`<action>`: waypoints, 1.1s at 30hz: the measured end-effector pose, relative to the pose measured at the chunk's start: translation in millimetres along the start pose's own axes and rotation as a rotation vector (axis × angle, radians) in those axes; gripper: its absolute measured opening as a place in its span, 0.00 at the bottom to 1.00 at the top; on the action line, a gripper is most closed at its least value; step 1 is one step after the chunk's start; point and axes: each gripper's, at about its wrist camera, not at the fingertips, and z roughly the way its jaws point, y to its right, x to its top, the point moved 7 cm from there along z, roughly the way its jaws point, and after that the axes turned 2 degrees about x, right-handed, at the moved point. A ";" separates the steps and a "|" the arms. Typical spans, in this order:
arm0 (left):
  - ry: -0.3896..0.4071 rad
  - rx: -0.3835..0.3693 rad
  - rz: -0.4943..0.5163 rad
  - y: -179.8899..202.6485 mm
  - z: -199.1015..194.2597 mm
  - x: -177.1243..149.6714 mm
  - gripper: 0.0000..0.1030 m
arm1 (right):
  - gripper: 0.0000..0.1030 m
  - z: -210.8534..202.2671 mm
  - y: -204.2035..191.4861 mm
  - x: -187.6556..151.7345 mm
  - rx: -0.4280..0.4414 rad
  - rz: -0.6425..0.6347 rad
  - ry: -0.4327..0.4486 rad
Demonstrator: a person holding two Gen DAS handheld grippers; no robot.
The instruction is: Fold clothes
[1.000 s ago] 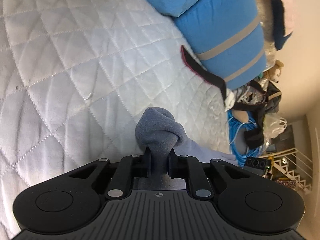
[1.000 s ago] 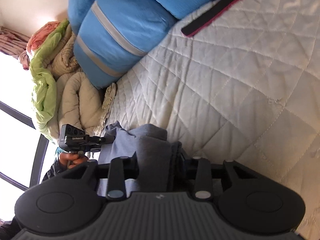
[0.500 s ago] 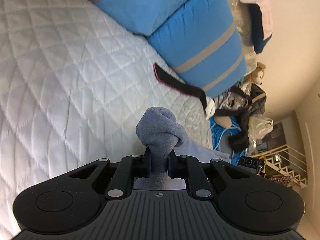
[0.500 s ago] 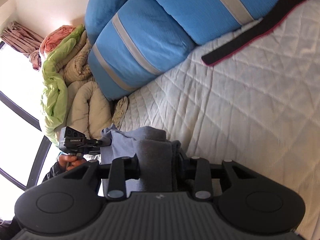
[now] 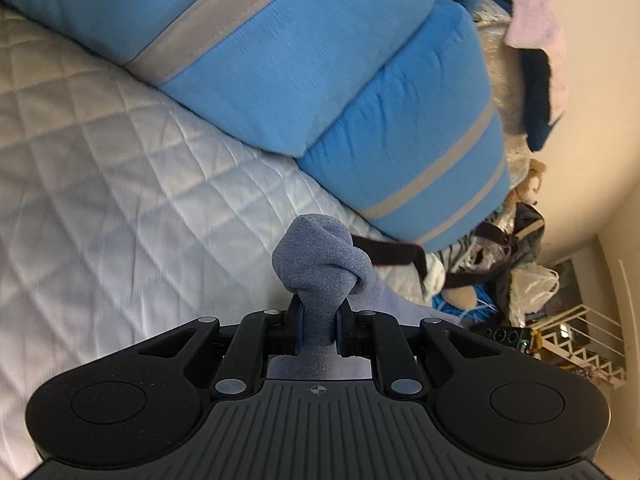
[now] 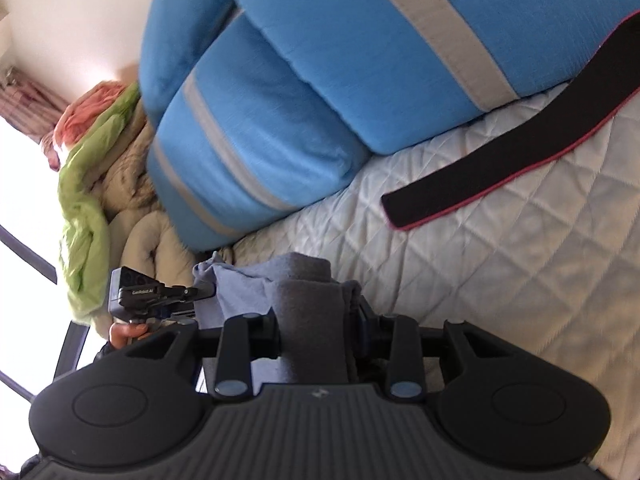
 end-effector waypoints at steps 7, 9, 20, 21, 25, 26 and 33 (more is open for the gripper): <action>-0.016 0.019 -0.055 -33.0 33.0 15.3 0.14 | 0.26 21.6 34.3 9.7 -0.045 0.048 0.000; -0.015 0.025 -0.097 -47.2 39.6 16.6 0.23 | 0.29 28.0 46.4 9.9 -0.062 0.067 -0.001; 0.190 0.126 -0.188 -71.6 0.1 16.2 0.69 | 1.00 8.9 29.4 14.8 -0.262 -0.143 0.113; 0.205 0.167 -0.147 -66.5 -3.8 14.8 0.69 | 1.00 4.8 23.0 15.6 -0.277 -0.181 0.127; 0.287 0.356 0.109 -32.3 -12.4 7.4 0.69 | 1.00 -5.5 -13.9 13.3 -0.342 -0.368 0.201; 0.313 0.401 0.183 -21.4 -13.1 4.7 0.69 | 1.00 -4.7 -23.9 11.1 -0.360 -0.418 0.213; 0.348 0.560 0.408 18.5 21.8 -8.7 0.68 | 1.00 43.0 -72.5 -25.2 -0.468 -0.705 0.124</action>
